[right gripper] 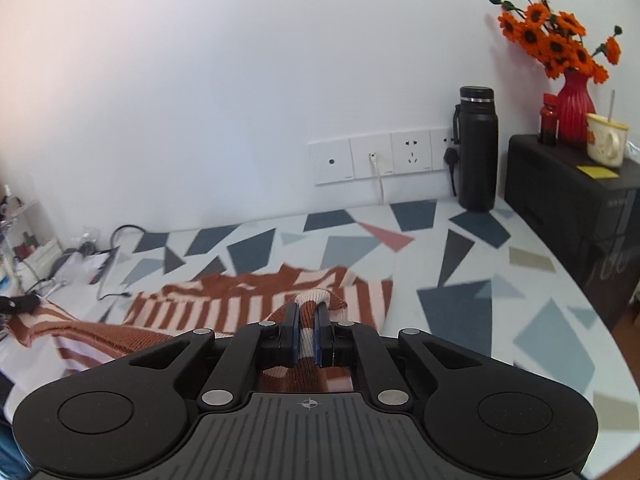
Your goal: Fold clothes
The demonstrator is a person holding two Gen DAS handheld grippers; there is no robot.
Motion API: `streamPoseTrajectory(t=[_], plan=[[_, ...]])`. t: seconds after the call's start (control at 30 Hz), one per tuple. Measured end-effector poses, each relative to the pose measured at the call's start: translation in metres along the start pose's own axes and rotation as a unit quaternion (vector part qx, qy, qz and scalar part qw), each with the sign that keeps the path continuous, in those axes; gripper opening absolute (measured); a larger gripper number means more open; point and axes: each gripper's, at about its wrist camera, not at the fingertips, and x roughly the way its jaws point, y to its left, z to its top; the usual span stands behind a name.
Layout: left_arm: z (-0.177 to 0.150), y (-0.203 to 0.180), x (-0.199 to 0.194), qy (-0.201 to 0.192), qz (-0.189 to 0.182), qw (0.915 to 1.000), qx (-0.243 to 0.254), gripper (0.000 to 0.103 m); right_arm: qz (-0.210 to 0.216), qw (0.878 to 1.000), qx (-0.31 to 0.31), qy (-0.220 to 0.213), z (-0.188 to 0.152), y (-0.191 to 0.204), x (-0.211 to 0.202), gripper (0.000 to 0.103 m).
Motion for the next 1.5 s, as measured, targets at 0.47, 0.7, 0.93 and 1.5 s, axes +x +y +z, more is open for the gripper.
streamPoseTrajectory(t=[0.47,0.7,0.93,1.5], plan=[[0.013,0.017,0.168,0.095,0.081,0.9917,0.031,0.005,-0.025,0.994,0.027,0.098,0.013,-0.04,0.195,0.006],[-0.001,0.026,0.186,0.134,0.056,0.989,0.027,0.04,-0.044,0.992,-0.034,0.117,-0.01,-0.035,0.216,0.029],[0.014,0.014,0.138,0.091,0.059,0.9918,0.067,0.074,-0.066,0.994,-0.05,0.071,0.006,-0.036,0.166,0.065],[-0.034,-0.032,0.172,0.184,0.042,0.9712,0.145,0.05,-0.058,0.968,-0.189,0.153,-0.029,0.036,0.204,0.061]])
